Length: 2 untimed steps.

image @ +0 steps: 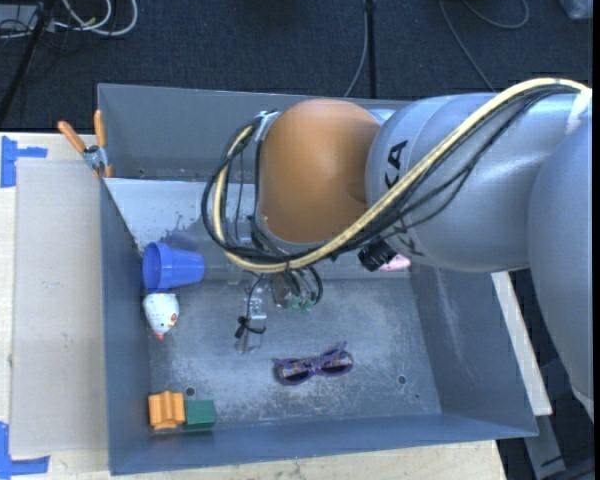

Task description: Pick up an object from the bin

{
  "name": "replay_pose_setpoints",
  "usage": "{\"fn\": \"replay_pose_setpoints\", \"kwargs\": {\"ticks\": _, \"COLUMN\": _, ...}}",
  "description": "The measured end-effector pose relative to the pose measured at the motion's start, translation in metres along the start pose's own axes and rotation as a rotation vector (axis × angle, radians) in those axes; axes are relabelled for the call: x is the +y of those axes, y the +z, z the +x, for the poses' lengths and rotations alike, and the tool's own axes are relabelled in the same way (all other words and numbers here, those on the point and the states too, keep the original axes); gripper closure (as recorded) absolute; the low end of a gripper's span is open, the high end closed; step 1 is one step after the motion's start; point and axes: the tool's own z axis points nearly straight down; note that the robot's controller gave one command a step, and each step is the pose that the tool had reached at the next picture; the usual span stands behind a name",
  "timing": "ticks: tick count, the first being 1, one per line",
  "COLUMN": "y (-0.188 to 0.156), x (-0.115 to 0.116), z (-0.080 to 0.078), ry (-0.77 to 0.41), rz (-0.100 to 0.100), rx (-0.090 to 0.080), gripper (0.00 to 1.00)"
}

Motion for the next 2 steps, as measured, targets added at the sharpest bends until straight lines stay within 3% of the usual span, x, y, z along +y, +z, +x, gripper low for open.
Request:
{"fn": "replay_pose_setpoints", "kwargs": {"ticks": 1, "y": -0.005, "x": -0.001, "z": -0.002, "ry": 0.004, "rz": -0.001, "rx": -0.007, "gripper": 0.0}}
{"fn": "replay_pose_setpoints", "kwargs": {"ticks": 2, "y": 0.034, "x": -0.044, "z": 0.009, "ry": 0.005, "rz": -0.003, "rx": -0.008, "gripper": 0.0}}
